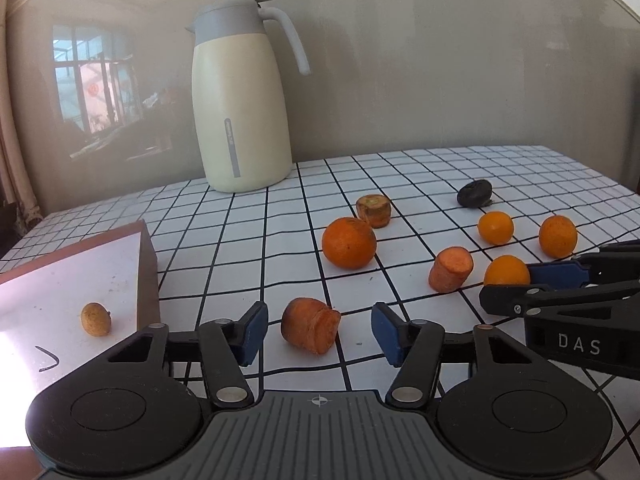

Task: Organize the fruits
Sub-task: 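Grasp the carrot-coloured piece with the left gripper while the right grasps an orange, then carry the carrot piece and orange into the white box and release both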

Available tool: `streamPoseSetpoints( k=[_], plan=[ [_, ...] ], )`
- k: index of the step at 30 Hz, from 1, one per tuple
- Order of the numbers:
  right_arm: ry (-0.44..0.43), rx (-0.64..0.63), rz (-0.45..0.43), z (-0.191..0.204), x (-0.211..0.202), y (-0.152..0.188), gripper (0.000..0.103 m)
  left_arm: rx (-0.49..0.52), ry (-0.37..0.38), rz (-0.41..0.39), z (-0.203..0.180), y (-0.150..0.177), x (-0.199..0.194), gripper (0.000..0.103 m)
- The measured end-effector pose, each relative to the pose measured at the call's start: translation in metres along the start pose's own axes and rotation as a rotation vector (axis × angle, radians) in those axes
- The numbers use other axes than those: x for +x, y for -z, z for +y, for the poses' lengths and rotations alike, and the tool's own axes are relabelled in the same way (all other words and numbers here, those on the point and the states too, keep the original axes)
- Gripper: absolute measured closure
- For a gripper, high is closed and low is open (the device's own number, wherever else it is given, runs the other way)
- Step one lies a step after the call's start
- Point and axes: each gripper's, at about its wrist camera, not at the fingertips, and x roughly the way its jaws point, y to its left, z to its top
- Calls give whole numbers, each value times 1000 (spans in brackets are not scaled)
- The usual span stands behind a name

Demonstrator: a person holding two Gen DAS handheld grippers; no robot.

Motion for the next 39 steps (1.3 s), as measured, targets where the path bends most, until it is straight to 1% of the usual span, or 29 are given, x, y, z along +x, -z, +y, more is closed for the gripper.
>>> streamPoseSetpoints(
  k=[3,7,9,10,15,20,27,32,39],
  plan=[
    [2,-2,-2,-2,0,0,75,-18,-23,35,1,-1,6,52],
    [4,4,3,-4,1,0,75,-33,-8,49,4,-1,10,52],
    [5,4,5,-4,1,0,75,-28,10,46,3,-1,10,69],
    [4,4,7,-4,1,0,76,-20,9,42,2,-1,10,69],
    [16,-1,7,-4,-2,0,76,-23,21,28,3,-1,8,69],
    [32,-3,-18,-4,-12,-3,76,-24,43,11,1,-2,-1,69],
    [44,-28,-56,3,-31,-9,76,9,49,-64,3,-10,-39,69],
    [38,-49,-91,13,-48,-14,76,6,38,-104,18,-12,-65,69],
    [7,-98,-136,38,-70,-20,76,5,-1,-145,44,-9,-100,69]
  ],
)
